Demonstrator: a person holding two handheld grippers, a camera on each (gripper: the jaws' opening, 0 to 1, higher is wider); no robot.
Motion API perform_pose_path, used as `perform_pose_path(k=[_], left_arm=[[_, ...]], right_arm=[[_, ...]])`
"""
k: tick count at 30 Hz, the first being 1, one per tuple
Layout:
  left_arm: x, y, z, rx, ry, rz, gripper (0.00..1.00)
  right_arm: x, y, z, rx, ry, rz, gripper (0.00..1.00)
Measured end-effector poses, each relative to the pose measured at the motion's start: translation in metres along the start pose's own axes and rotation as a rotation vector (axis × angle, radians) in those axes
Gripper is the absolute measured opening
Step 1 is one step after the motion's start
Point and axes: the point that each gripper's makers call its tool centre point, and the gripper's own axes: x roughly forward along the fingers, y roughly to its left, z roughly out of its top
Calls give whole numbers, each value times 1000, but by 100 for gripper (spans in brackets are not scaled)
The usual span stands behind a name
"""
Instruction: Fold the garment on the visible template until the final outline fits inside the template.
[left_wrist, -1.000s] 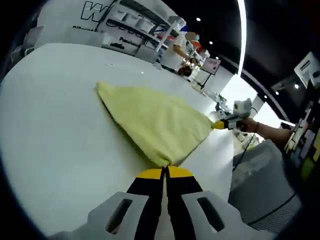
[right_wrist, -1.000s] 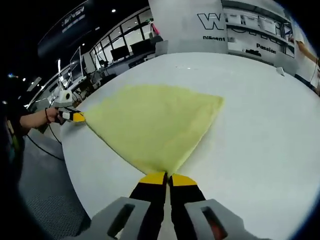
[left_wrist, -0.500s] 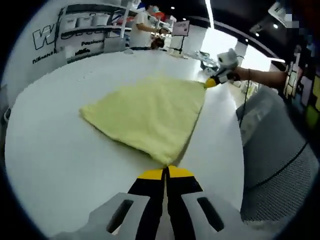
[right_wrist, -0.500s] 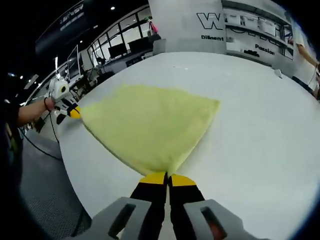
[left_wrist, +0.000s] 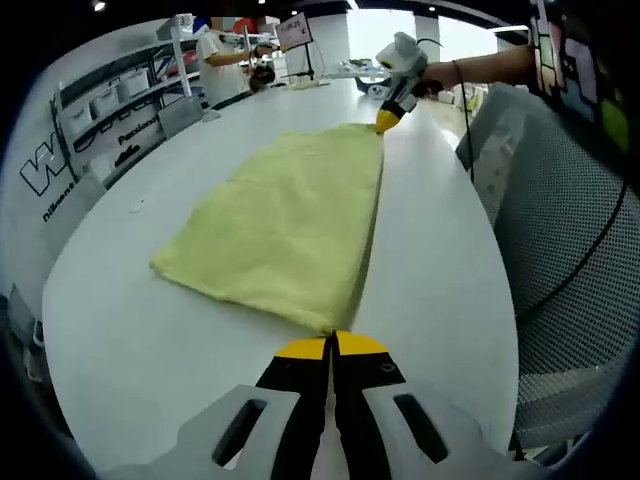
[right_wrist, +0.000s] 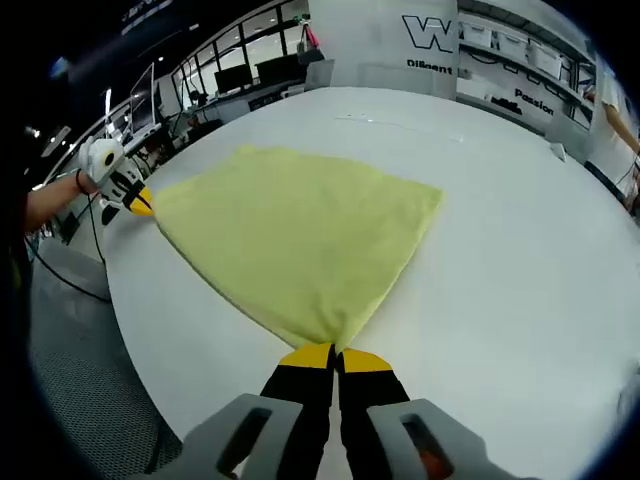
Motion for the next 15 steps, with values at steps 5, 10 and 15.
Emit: perform_pose_path(k=[5, 10, 15], left_arm=[[0, 1, 0, 0, -1, 2, 0], [-3, 2, 3, -35, -44, 1, 0], [-15, 10, 12, -82, -119, 74, 0]], right_arm=[[0, -2, 0, -3, 20, 19, 0], [-3, -4, -2, 42, 20, 23, 0], [-17, -25, -4, 52, 19, -71, 0]])
